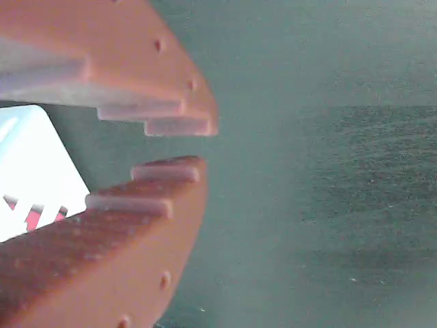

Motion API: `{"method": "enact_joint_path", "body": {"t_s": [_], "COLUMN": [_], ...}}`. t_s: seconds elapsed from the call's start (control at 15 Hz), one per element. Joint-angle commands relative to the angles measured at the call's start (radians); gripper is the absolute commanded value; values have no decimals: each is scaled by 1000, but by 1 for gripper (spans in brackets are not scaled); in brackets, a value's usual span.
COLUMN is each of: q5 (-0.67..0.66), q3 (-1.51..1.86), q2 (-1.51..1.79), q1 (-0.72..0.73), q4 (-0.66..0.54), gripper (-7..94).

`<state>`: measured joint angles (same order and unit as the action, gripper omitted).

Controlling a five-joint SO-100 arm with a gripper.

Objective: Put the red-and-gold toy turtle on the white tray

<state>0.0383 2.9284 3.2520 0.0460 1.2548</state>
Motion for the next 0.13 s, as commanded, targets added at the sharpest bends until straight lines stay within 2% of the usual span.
{"method": "enact_joint_path", "body": {"t_s": [0.0, 0.07], "q5": [5, 5], "q3": [-9, -9], "q2": [-3, -3], "q1": [18, 18], "q4": [5, 5], "gripper": [0, 0]}}
